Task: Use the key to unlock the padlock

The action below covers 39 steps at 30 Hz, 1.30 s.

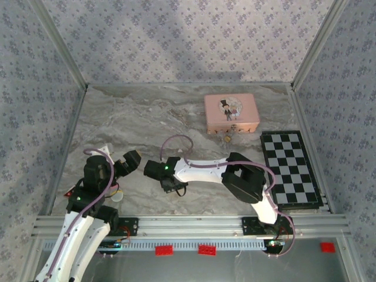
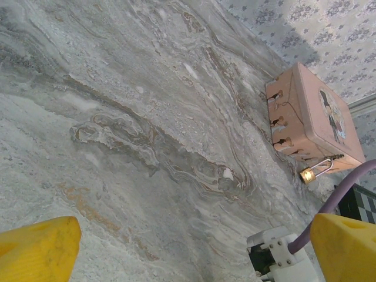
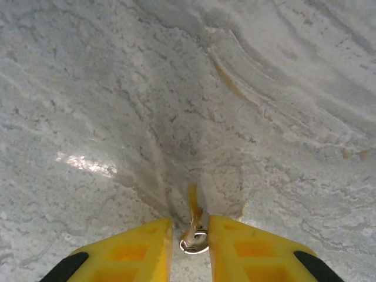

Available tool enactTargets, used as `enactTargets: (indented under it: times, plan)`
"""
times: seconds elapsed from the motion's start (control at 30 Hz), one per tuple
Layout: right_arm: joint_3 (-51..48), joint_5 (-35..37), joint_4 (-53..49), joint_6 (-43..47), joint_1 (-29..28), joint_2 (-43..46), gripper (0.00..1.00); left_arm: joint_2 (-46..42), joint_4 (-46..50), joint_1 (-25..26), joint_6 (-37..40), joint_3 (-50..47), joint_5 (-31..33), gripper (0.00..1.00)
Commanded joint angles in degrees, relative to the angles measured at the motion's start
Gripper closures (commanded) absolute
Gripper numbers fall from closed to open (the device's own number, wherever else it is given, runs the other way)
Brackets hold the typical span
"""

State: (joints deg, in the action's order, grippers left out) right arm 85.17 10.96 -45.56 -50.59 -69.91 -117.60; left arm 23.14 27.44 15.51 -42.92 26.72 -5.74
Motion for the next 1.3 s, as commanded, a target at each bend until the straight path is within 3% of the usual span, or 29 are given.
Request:
enactTargets:
  times: [0.0, 0.4, 0.6, 0.8, 0.97, 1.27]
  plan:
    - [1.49, 1.77, -3.31, -0.01, -0.54, -2.17, 0.76, -0.99, 0.89, -0.04, 1.15, -0.09, 0.98, 0.0]
    - [0.31, 3.53, -3.15, -0.39, -0.75, -1.08, 0.94, -0.9, 0.94, -0.04, 1.26, -0.18, 1.26, 0.0]
    - [-4.23, 4.28, 1.35, 2.08, -0.2, 5.96, 1.0, 0.25, 0.37, -0.04, 1.2, -0.35, 0.42, 0.0]
    - [-17.4, -0.18, 18.48, 11.38, 3.19, 22.6, 1.0, 4.78, -4.51, 0.03, 0.58, -0.44, -5.76, 0.0]
    - [-32.12, -11.2, 38.47, 19.05, 9.25, 35.61, 1.0, 9.07, -12.94, 0.44, -0.87, -0.27, -13.7, 0.02]
    - [-47.01, -22.83, 62.64, 23.34, 15.96, 46.32, 1.0, 15.56, -23.47, 6.29, 0.15, 1.73, -20.54, 0.1]
